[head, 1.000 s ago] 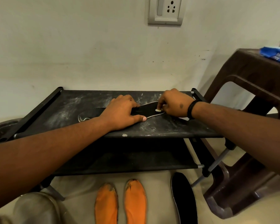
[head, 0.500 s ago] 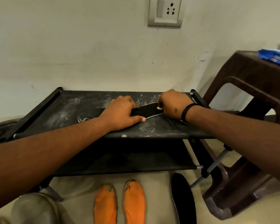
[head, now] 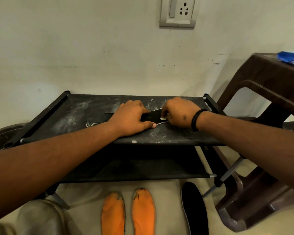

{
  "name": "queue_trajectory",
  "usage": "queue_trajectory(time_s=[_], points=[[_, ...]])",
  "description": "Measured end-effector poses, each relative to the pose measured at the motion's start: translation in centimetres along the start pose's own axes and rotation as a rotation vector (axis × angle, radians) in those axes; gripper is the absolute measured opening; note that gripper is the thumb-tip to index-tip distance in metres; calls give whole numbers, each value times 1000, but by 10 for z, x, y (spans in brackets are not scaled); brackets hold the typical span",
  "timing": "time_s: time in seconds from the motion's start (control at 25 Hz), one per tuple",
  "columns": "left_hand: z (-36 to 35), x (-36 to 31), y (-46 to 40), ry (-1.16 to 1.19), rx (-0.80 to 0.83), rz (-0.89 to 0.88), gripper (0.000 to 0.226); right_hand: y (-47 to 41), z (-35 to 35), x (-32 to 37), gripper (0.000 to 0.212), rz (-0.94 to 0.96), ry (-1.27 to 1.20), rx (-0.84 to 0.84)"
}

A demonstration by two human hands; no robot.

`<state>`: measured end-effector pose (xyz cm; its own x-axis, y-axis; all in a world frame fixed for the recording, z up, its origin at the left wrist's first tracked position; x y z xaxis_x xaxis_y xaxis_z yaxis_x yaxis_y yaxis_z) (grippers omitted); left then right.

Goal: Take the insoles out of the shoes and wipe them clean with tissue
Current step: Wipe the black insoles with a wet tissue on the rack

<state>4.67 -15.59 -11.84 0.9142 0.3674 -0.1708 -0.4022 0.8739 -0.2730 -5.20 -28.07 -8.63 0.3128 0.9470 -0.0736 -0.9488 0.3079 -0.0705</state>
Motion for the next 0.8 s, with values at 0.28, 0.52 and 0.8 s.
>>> queue_trajectory(time_s=[0.28,0.52,0.8], points=[[-1,1,1,-10,4,-5,61,1,-5,9,22,55,7,1],[-1,0,0,-5,9,-1,63,-3,-1,-7,23,-41,-10,-24],[0,-1,1,-5,8,-3,61,-9,0,-3,23,-101,5,-95]])
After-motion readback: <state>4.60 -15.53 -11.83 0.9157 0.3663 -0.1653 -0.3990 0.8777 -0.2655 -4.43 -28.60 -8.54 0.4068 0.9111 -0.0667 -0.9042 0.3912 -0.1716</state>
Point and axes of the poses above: each hand's wrist, its own y-axis away from the middle knuckle, its own z-axis out of the back of the hand, x = y × z, the point moved 5 cm from there along -y, towards the middle knuckle, and after that the axes turned 4 degrees about -x, right-handed, at the moved point
